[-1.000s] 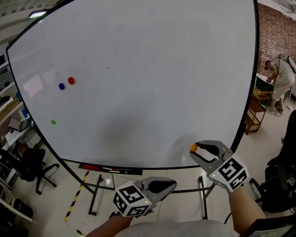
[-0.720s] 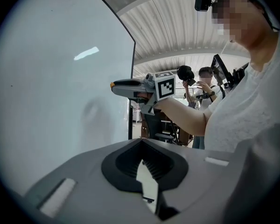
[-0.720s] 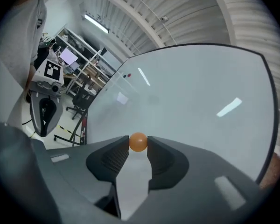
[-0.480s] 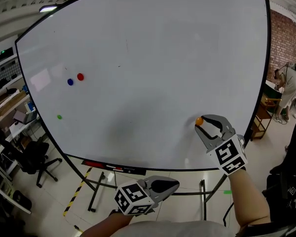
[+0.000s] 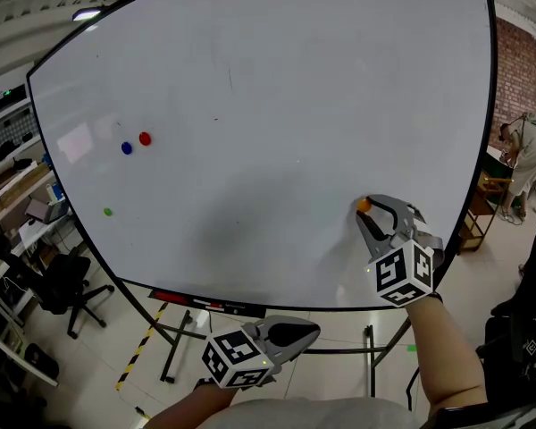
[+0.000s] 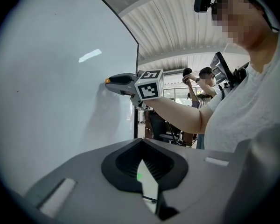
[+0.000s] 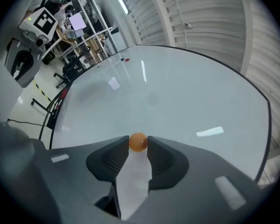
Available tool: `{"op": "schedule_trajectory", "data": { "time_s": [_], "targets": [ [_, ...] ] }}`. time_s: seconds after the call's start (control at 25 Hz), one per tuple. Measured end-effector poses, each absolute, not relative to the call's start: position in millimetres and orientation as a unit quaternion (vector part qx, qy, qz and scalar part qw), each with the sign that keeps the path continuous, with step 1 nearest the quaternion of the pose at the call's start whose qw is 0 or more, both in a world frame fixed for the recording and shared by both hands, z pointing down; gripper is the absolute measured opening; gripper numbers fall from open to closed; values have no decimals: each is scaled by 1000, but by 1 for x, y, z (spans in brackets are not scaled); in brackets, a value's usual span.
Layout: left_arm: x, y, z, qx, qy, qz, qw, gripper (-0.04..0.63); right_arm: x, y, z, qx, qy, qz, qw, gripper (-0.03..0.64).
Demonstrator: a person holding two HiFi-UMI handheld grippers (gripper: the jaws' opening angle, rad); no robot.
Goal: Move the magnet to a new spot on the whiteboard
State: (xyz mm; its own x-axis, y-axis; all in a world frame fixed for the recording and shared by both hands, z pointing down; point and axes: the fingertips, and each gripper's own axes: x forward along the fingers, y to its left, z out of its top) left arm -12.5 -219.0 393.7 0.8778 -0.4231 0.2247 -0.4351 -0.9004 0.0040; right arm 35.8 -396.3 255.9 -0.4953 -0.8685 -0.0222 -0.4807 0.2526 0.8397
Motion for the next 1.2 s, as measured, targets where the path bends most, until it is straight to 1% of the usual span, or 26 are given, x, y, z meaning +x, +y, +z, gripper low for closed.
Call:
{"op": "schedule_trajectory", "data": {
  "time_s": [0.28, 0.64, 0.8, 0.88, 1.04, 1.2],
  "targets": [
    [-15, -221, 394, 968, -223, 109, 28, -20, 36, -407, 256, 464, -722, -449, 249, 127],
    [-20, -223, 395, 968, -224, 107, 30, -20, 39, -415, 258, 483, -704, -452, 258, 118],
    [-23, -221, 396, 969, -222, 107, 32, -20, 39, -416, 257, 493, -694, -455, 261, 121],
    [-24, -221, 396, 969, -222, 106, 32, -20, 40, -416, 256, 497, -691, -455, 261, 133],
    [-27, -220, 397, 969, -220, 104, 32, -20, 43, -410, 257, 499, -705, -437, 250, 138],
    [-30, -220, 399, 970, -217, 101, 37, -20, 42, -388, 266, 473, -751, -394, 237, 138]
  ]
}}
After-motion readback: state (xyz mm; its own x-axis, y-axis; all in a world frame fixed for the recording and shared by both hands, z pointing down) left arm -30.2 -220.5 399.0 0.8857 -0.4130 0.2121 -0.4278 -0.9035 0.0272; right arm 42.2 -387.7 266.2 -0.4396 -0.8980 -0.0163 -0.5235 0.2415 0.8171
